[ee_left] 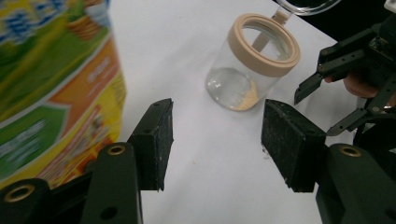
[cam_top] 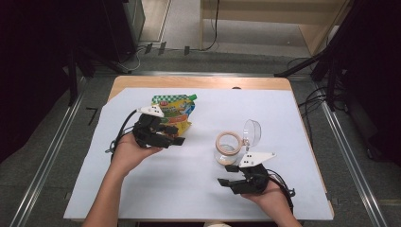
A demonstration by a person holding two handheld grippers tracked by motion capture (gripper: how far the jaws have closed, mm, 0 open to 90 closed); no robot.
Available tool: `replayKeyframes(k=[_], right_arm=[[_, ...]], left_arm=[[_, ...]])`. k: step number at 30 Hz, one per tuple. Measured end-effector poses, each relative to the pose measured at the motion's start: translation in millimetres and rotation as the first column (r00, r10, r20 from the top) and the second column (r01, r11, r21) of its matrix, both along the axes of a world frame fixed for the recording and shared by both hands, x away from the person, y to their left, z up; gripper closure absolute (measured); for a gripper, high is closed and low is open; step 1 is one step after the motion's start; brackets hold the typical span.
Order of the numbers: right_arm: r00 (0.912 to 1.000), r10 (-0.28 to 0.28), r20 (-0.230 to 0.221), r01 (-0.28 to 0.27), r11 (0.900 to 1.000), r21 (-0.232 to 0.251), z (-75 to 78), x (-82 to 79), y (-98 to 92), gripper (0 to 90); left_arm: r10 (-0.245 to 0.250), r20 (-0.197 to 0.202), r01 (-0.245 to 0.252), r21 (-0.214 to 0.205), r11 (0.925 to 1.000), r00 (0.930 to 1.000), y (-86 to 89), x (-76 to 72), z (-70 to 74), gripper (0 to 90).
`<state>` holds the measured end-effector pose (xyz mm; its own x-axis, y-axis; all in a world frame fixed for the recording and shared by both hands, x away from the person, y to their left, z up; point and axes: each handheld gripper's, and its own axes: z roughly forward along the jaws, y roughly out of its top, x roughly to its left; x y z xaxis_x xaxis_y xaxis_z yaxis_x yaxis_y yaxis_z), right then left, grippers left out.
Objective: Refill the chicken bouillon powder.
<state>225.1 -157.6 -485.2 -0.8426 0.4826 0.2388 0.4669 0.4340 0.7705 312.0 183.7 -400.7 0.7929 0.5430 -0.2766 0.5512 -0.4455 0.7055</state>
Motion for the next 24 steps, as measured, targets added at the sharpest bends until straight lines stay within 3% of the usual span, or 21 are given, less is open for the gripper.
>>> replayKeyframes(k=[15,24], right_arm=[[0.9995,0.031,0.004,-0.031,0.9995,-0.006,-1.4,-0.5,5.7,45.0],[0.9993,0.038,0.003,-0.038,0.9991,-0.02,-3.4,-1.7,7.1,45.0]], left_arm=[[0.086,0.002,-0.086,0.006,0.9963,0.9963,36.0,9.3,-1.5,44.7],[0.176,0.031,-0.177,0.008,0.9843,0.9839,68.9,18.6,-0.7,43.8]])
